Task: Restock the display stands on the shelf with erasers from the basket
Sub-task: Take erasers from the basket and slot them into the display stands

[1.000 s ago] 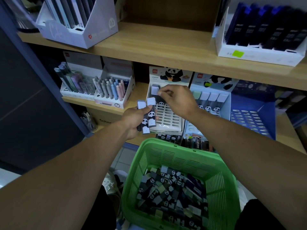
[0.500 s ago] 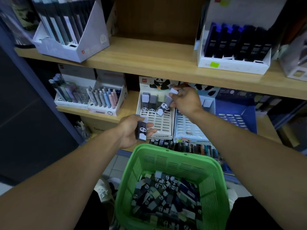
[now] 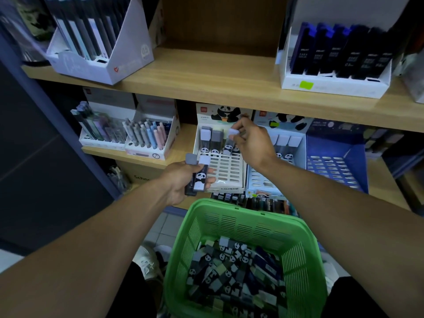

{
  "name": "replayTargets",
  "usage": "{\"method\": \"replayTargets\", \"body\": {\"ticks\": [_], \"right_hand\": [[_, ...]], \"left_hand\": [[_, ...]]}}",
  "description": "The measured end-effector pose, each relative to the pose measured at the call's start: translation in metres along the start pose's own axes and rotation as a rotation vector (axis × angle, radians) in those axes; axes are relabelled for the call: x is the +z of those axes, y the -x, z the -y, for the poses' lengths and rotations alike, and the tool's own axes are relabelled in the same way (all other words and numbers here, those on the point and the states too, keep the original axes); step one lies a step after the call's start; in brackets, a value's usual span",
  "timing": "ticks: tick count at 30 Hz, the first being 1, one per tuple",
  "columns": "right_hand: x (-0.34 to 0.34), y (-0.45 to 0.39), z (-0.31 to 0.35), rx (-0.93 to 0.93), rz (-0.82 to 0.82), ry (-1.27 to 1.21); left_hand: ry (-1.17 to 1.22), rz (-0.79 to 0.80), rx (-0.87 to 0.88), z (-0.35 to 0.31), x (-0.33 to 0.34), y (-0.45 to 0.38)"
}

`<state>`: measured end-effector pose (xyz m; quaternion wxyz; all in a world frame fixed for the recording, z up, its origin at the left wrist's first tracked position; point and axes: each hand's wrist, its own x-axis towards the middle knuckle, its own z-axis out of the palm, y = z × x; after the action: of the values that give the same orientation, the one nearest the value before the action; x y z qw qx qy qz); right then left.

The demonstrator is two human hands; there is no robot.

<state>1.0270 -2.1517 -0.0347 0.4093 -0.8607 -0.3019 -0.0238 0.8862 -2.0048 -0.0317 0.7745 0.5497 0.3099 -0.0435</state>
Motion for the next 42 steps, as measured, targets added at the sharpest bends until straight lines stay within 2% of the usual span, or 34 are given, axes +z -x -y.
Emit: {"method": "replayTargets", "body": {"ticks": [6,14,32,42], "right_hand": [[0.001,0.002,-0.003,-0.078,0.000,0.053],[0.005,0.003,-0.002,-0.094,-0.021,0.029],[0.020,0.004,-0.008,-0.036,-0.180,-0.083],[0.013,0.004,-0.011,-0.029,-0.131,0.013]], "left_hand": [[-0.006,-0.007,0.010,0.003,-0.002,-0.004],[-0.005,0.010,0.001,0.004,-0.005,-0.006],[-0.034,0.007,0.038,0.009,0.000,-0.007],[-0.057,0.011,0.069,0.012,-0.001,-0.011]]}}
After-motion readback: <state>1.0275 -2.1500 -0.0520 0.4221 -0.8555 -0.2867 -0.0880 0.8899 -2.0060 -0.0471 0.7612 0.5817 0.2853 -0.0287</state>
